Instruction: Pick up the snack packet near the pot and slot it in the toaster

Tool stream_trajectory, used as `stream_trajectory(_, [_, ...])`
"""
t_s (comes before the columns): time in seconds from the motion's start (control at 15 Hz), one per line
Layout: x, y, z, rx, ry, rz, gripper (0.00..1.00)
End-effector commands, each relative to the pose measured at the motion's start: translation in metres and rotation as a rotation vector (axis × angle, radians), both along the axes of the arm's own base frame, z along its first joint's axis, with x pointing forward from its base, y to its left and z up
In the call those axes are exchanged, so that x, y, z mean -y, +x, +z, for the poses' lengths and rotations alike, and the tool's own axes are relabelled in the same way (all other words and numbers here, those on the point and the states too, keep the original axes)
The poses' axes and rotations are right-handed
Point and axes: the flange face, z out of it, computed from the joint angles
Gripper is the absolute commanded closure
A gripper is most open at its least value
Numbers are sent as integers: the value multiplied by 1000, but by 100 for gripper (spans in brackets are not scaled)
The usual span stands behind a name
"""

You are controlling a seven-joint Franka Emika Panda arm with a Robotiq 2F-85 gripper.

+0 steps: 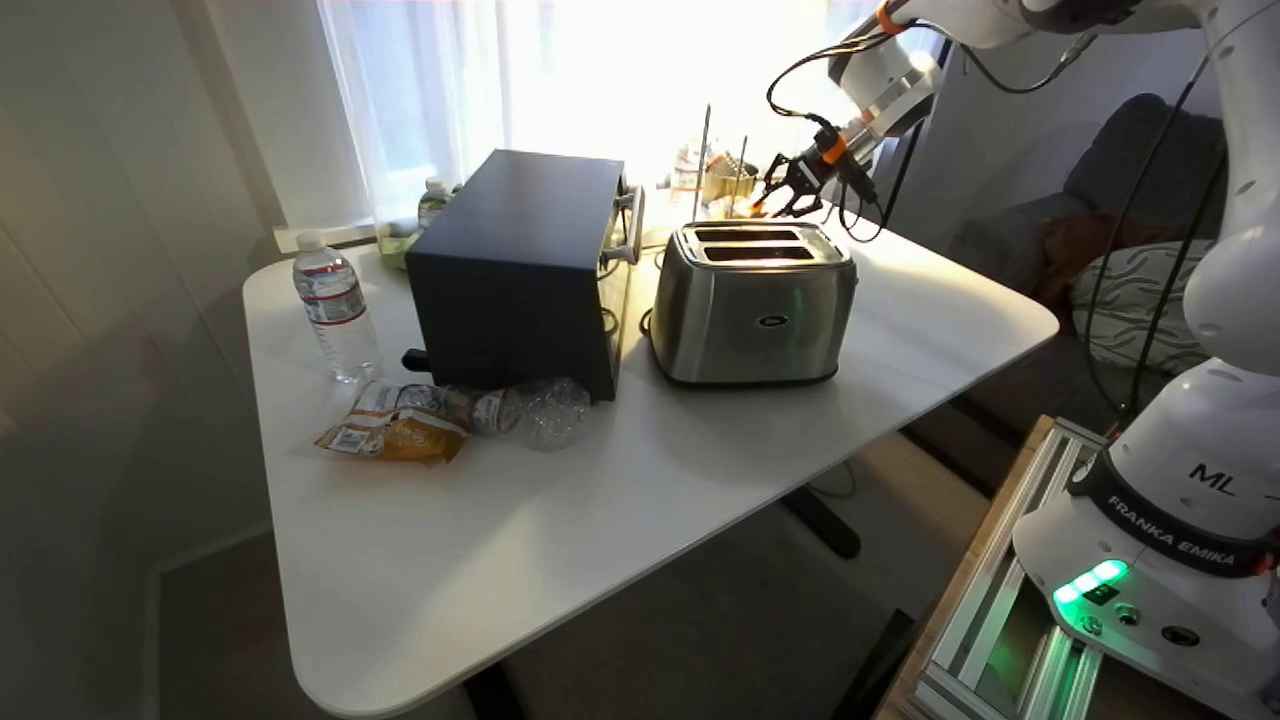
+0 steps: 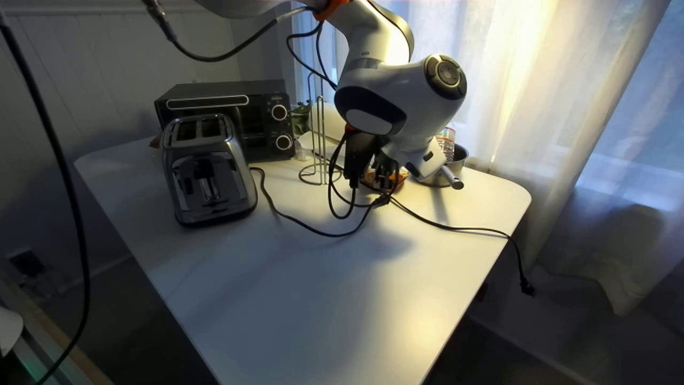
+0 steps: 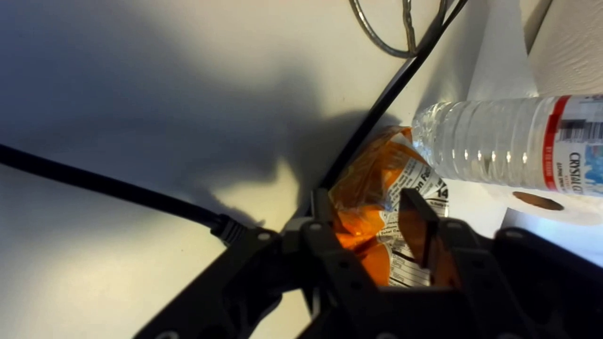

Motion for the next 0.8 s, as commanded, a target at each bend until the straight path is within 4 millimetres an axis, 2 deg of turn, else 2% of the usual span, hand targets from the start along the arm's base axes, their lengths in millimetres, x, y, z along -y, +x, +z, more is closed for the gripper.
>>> stream_trajectory(0.0, [3, 7, -8, 33, 37, -2, 65])
stream_trajectory(0.07, [2, 7, -9, 33, 39, -2, 74])
stream_trajectory(0.13, [1, 7, -10, 34, 44, -2, 89])
stream_trajectory(0.2, [1, 7, -9, 35, 38, 3, 94])
stream_trajectory(0.4, [-4, 8, 1, 43, 45, 1, 100])
stream_trajectory(0.6, [-10, 9, 17, 54, 46, 7, 97])
stream_trajectory(0.73, [-15, 9, 35, 56, 43, 10, 96])
